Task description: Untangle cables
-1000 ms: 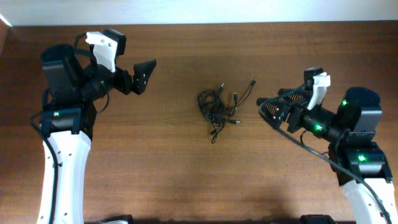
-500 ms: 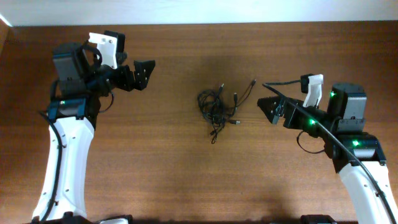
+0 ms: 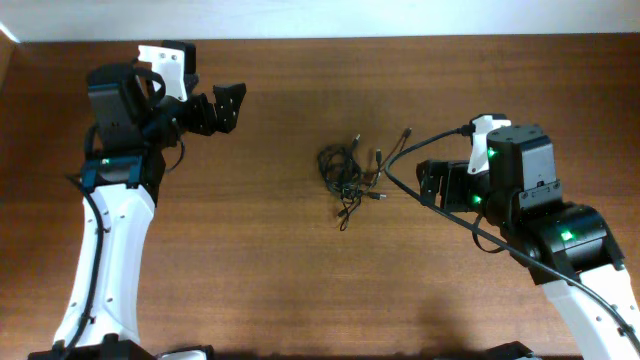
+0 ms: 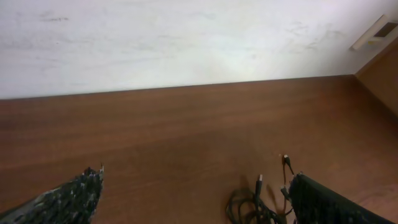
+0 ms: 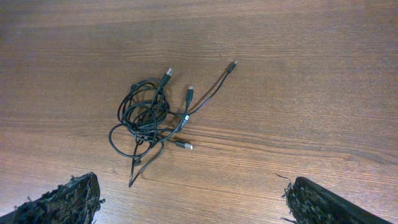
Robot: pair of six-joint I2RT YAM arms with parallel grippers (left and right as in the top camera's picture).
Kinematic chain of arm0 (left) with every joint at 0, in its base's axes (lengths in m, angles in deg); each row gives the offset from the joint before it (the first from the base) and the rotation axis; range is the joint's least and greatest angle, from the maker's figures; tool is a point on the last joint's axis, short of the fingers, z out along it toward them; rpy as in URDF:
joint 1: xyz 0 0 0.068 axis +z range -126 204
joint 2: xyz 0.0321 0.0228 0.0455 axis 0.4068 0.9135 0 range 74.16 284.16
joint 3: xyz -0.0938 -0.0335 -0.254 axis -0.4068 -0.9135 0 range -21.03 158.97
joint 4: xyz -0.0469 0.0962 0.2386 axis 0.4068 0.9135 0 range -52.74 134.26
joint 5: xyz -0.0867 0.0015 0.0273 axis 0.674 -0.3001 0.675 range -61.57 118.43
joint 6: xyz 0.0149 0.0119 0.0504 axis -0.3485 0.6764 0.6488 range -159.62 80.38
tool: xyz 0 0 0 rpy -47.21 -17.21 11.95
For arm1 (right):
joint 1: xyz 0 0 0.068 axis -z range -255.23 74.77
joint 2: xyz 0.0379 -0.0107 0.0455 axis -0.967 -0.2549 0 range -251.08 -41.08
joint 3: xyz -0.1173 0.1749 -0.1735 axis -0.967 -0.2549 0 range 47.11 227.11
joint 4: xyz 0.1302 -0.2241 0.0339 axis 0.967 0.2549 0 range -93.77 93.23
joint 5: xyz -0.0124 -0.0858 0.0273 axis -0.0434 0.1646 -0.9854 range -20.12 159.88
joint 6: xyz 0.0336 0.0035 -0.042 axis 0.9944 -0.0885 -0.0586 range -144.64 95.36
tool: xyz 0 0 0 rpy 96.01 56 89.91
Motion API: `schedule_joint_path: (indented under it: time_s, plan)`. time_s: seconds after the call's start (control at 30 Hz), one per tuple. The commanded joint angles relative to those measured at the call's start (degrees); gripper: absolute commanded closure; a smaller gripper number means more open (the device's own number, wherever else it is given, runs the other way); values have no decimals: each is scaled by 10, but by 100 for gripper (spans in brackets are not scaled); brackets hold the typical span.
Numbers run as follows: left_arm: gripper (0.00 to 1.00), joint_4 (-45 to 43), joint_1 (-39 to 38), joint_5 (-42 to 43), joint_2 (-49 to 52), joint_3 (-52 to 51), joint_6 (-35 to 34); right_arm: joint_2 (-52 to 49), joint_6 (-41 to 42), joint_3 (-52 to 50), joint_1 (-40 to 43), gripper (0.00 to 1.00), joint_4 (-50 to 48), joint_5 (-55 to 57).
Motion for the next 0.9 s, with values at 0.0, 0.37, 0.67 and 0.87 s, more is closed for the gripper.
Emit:
schedule_joint_path:
  time_s: [0.0, 0.37, 0.67, 0.87]
  plan:
    - [1, 1, -2, -6, 12, 6, -6, -13, -6, 12, -3, 1, 0, 10]
    - [1, 19, -7, -16, 42, 6, -6, -63, -6, 12, -3, 1, 1, -10]
    - [1, 293, -141, -223, 166, 286, -1, -63, -6, 12, -3, 1, -2, -12]
    - [1, 319, -157, -221, 243, 321, -1, -63, -6, 12, -3, 1, 9, -12]
